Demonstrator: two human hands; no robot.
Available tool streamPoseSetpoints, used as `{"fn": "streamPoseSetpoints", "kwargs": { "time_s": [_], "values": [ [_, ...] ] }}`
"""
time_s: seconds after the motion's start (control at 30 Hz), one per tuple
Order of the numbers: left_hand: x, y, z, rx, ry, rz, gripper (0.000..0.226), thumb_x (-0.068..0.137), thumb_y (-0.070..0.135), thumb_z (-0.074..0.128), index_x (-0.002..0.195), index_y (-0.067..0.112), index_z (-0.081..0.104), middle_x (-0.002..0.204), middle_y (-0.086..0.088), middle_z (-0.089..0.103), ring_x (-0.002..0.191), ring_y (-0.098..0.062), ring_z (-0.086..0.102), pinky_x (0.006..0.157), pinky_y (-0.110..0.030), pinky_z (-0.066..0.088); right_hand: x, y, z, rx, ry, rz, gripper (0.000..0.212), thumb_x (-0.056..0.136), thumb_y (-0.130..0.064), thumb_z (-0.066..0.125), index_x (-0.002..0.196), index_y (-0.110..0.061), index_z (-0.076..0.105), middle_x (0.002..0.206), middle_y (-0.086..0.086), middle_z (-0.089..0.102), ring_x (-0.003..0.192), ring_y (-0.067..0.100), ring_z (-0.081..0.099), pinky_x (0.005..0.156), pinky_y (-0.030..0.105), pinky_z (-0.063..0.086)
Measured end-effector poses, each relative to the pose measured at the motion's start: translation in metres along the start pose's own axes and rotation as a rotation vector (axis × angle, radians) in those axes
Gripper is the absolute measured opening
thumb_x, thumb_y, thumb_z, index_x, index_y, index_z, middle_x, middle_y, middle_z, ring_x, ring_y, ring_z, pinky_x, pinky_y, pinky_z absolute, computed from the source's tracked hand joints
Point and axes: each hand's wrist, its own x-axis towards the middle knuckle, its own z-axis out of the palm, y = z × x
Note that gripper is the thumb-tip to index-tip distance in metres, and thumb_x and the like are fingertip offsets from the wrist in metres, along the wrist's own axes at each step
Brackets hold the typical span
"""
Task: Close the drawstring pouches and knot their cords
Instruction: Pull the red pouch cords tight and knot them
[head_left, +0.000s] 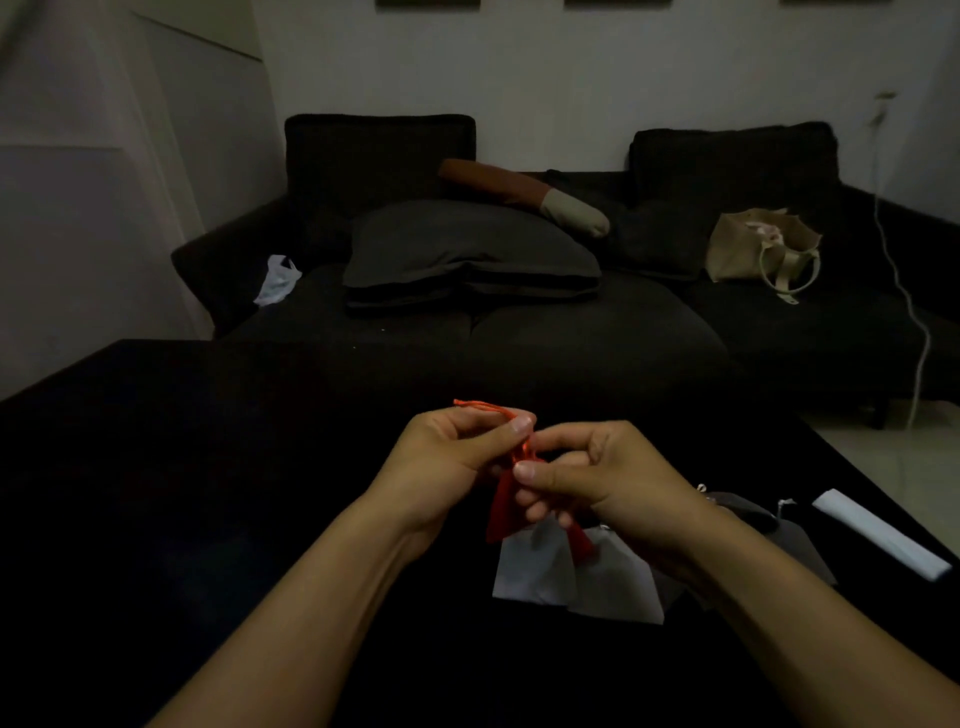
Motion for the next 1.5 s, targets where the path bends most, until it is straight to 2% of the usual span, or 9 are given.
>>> {"fn": "streamPoseSetpoints", "kwargs": {
  "time_s": [0.13, 0.27, 0.63, 0.8, 0.9, 1.07, 1.2, 1.37, 1.5],
  "values": [
    [-0.001, 0.006, -0.006, 0.216, -0.031, 0.085, 0.01, 0.081, 0.01, 0.075, 0.091, 0.01, 0.077, 0.086, -0.005, 0.078, 0.081, -0.012, 0.074, 0.068, -0.018, 0.055, 0.0, 0.001, -0.002, -0.032, 0.059, -0.027, 0.017, 0.081, -0.013, 0.076, 0.093, -0.002, 0.072, 0.074, 0.017, 0.074, 0.06, 0.017, 0.069, 0.047, 0.019, 0.047],
    [-0.003, 0.01, -0.009, 0.325, -0.069, 0.192, 0.013, 0.078, 0.005, 0.077, 0.091, 0.009, 0.077, 0.083, -0.007, 0.078, 0.078, -0.011, 0.074, 0.068, -0.017, 0.054, 0.0, 0.002, -0.002, -0.059, 0.062, -0.066, 0.016, 0.083, -0.012, 0.073, 0.096, -0.003, 0.072, 0.071, 0.016, 0.073, 0.056, 0.018, 0.066, 0.046, 0.022, 0.045],
    [-0.002, 0.015, -0.018, 0.399, -0.132, 0.286, 0.016, 0.077, -0.001, 0.077, 0.084, 0.013, 0.074, 0.078, -0.007, 0.076, 0.069, -0.013, 0.071, 0.057, -0.022, 0.056, 0.006, 0.005, -0.008, 0.106, -0.016, 0.049, 0.01, 0.081, -0.02, 0.07, 0.084, -0.011, 0.071, 0.057, 0.002, 0.049, 0.046, 0.009, 0.042, 0.041, 0.019, 0.022],
    [-0.002, 0.004, -0.01, 0.746, 0.071, 0.612, 0.025, 0.076, -0.001, 0.08, 0.089, 0.021, 0.077, 0.077, 0.007, 0.075, 0.071, -0.001, 0.071, 0.067, -0.02, 0.057, 0.006, 0.005, -0.001, 0.018, 0.075, -0.161, 0.01, 0.089, -0.009, 0.066, 0.086, -0.001, 0.072, 0.076, 0.019, 0.067, 0.069, 0.018, 0.062, 0.06, 0.02, 0.05],
    [-0.003, 0.0, -0.003, 0.701, 0.163, 0.73, 0.026, 0.077, -0.002, 0.078, 0.094, 0.018, 0.077, 0.083, 0.01, 0.075, 0.076, 0.003, 0.071, 0.07, -0.014, 0.055, 0.005, 0.003, -0.001, 0.052, 0.076, -0.171, 0.016, 0.092, -0.019, 0.063, 0.085, -0.007, 0.071, 0.062, 0.008, 0.063, 0.056, 0.013, 0.058, 0.049, 0.017, 0.045],
    [-0.003, 0.0, -0.001, 0.538, 0.19, 0.712, 0.024, 0.077, 0.001, 0.08, 0.09, 0.021, 0.075, 0.082, 0.008, 0.076, 0.075, -0.002, 0.073, 0.07, -0.019, 0.057, 0.008, 0.007, -0.003, 0.194, 0.03, -0.074, 0.02, 0.093, -0.022, 0.061, 0.107, -0.013, 0.071, 0.077, 0.002, 0.068, 0.059, 0.007, 0.057, 0.047, 0.017, 0.04],
    [-0.003, 0.0, -0.001, 0.496, 0.148, 0.649, 0.025, 0.077, 0.002, 0.08, 0.089, 0.023, 0.075, 0.085, 0.005, 0.077, 0.081, -0.006, 0.074, 0.074, -0.023, 0.058, 0.006, 0.006, -0.006, 0.2, 0.008, -0.092, 0.021, 0.091, -0.017, 0.062, 0.102, -0.002, 0.073, 0.076, 0.005, 0.069, 0.056, 0.003, 0.059, 0.046, 0.015, 0.041],
    [-0.002, 0.005, -0.001, 0.358, 0.08, 0.489, 0.019, 0.076, -0.001, 0.078, 0.083, 0.017, 0.078, 0.081, 0.002, 0.078, 0.077, -0.01, 0.075, 0.069, -0.019, 0.056, 0.009, 0.005, -0.016, 0.058, 0.033, -0.077, 0.015, 0.092, -0.022, 0.061, 0.087, -0.011, 0.071, 0.071, 0.003, 0.062, 0.058, 0.009, 0.054, 0.049, 0.019, 0.038],
    [-0.001, 0.006, 0.0, 0.315, 0.041, 0.418, 0.021, 0.079, -0.002, 0.075, 0.084, 0.018, 0.077, 0.08, 0.006, 0.078, 0.076, -0.004, 0.073, 0.067, -0.012, 0.052, 0.011, 0.002, -0.01, 0.367, 0.03, 0.007, 0.021, 0.098, -0.018, 0.051, 0.082, -0.007, 0.06, 0.071, 0.008, 0.059, 0.059, 0.014, 0.053, 0.043, 0.021, 0.039]
  ]
}}
